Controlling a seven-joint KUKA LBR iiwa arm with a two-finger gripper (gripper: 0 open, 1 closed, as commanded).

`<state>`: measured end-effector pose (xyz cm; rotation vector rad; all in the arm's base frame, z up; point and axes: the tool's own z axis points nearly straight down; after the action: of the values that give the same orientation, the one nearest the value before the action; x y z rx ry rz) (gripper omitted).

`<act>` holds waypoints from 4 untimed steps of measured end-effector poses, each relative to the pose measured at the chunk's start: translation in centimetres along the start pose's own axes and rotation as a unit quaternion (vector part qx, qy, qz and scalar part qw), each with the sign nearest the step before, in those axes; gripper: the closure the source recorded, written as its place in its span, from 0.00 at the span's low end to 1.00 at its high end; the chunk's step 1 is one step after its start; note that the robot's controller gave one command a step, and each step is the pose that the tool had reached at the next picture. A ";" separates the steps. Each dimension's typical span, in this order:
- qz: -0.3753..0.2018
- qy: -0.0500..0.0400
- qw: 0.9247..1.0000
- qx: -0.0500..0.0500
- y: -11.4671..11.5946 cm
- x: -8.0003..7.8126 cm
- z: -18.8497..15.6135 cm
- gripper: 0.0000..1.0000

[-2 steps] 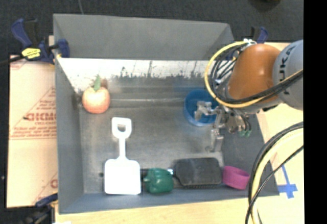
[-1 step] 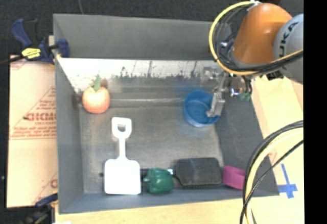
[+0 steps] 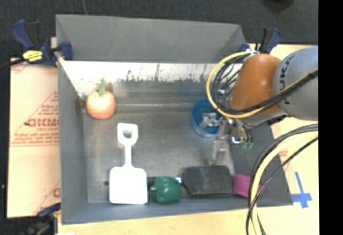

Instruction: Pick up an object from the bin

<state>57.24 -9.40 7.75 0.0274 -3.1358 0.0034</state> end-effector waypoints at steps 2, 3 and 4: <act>-0.078 -0.011 0.997 0.002 -0.8 -1.9 -1.5 0.00; -0.024 -0.017 1.000 0.001 -0.3 -3.7 -10.7 0.00; -0.096 -0.013 0.995 0.003 -1.7 -3.1 -4.3 0.00</act>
Offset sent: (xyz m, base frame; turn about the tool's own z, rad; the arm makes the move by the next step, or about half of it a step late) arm 0.0002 -0.0101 -0.0075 -0.2405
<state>60.41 -11.02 12.02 0.3298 -3.1449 0.0108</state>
